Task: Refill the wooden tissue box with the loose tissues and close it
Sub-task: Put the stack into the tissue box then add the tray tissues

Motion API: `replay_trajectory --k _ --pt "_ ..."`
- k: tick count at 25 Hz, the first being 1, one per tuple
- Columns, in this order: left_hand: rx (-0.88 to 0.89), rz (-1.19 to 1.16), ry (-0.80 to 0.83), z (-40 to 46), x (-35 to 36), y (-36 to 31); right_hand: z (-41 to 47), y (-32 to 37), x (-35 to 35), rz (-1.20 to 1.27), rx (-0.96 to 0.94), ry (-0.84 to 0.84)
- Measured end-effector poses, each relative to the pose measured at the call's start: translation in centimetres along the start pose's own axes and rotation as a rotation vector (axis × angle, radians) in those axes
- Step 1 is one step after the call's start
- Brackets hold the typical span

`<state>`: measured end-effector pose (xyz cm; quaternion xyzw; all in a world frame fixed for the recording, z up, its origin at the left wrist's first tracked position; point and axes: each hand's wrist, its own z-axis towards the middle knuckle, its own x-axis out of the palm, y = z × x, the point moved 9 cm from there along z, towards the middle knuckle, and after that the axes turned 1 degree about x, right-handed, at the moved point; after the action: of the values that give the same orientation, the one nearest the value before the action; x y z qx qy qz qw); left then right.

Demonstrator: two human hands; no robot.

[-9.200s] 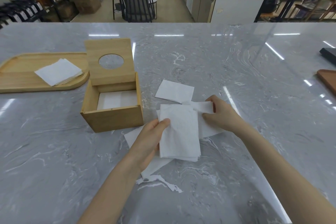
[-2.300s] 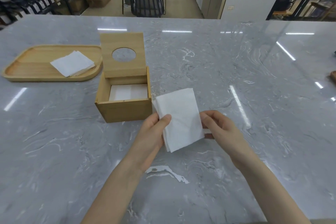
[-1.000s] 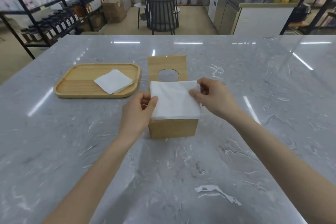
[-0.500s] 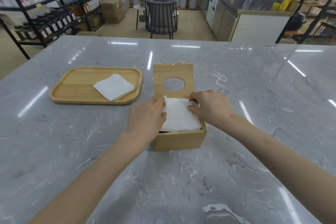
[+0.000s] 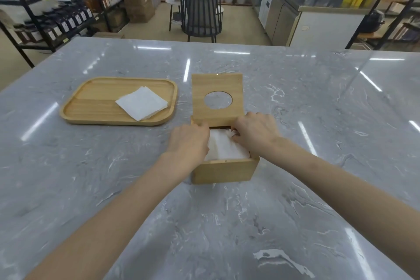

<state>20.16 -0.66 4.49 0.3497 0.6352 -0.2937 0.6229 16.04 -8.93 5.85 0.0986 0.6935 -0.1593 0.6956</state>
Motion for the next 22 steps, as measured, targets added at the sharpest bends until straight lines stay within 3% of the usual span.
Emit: replay_trajectory --k 8,12,14,18,22 --pt "0.030 -0.070 0.006 -0.4 -0.1 0.4 -0.3 -0.7 -0.1 0.078 0.035 -0.023" --pt "0.049 -0.125 -0.186 -0.8 -2.8 1.2 -0.5 -2.2 -2.8 0.168 0.058 -0.146" --pt "0.138 -0.127 -0.176 -0.5 -3.0 0.2 -0.8 -2.0 -3.8 0.215 0.026 -0.188" --pt "0.267 0.034 0.101 0.2 0.5 -1.9 -1.6 1.3 -0.9 0.082 -0.155 0.046" --pt "0.287 0.179 0.218 0.4 2.1 -1.8 -1.2 1.7 2.7 -0.156 -0.179 0.248"
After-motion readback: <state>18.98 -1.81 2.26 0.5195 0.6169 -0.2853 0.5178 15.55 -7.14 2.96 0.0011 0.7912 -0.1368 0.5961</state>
